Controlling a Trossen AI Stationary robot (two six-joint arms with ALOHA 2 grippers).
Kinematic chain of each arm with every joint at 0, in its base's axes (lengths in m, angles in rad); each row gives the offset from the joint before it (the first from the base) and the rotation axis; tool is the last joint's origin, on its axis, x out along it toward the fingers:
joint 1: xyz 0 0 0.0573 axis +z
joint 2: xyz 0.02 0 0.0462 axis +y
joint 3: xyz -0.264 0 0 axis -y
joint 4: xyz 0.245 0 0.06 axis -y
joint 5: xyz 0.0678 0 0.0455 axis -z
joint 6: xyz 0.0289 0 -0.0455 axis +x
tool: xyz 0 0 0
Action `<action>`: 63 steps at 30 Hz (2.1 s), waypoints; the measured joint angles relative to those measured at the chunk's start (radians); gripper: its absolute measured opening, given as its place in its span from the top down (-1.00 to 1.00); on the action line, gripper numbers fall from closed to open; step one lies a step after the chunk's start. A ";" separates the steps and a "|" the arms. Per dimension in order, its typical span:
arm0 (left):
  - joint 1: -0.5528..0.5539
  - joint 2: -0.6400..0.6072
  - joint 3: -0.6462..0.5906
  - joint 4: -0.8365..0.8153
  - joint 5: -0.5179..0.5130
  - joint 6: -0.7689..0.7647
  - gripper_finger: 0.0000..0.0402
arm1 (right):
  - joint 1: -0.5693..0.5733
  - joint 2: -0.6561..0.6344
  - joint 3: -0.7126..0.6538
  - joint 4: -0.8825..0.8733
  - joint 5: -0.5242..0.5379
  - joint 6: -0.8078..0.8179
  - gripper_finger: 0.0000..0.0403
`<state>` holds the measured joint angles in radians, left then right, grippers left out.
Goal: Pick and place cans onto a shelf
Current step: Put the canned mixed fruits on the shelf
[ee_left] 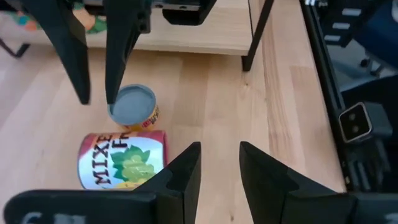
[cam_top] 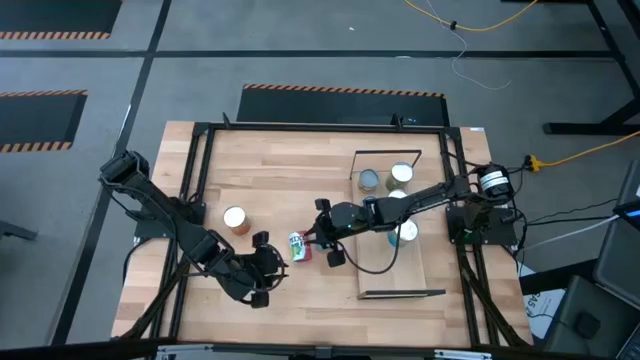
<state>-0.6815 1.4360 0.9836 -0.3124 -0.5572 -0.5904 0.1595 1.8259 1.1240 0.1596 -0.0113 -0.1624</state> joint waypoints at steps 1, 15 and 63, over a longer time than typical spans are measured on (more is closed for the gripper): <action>0.000 0.000 0.000 0.000 0.001 -0.019 0.49 | -0.005 0.000 0.000 0.000 0.000 0.002 0.49; 0.003 0.211 0.000 0.121 0.070 -0.118 0.51 | -0.131 0.010 0.000 0.013 -0.149 0.028 0.09; 0.142 0.393 0.000 0.164 0.083 -0.141 0.51 | -0.215 0.233 0.000 0.152 -0.675 0.110 0.12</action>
<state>-0.5392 1.8294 0.9833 -0.1481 -0.4744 -0.7311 -0.0560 2.0586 1.1240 0.3115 -0.6866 -0.0519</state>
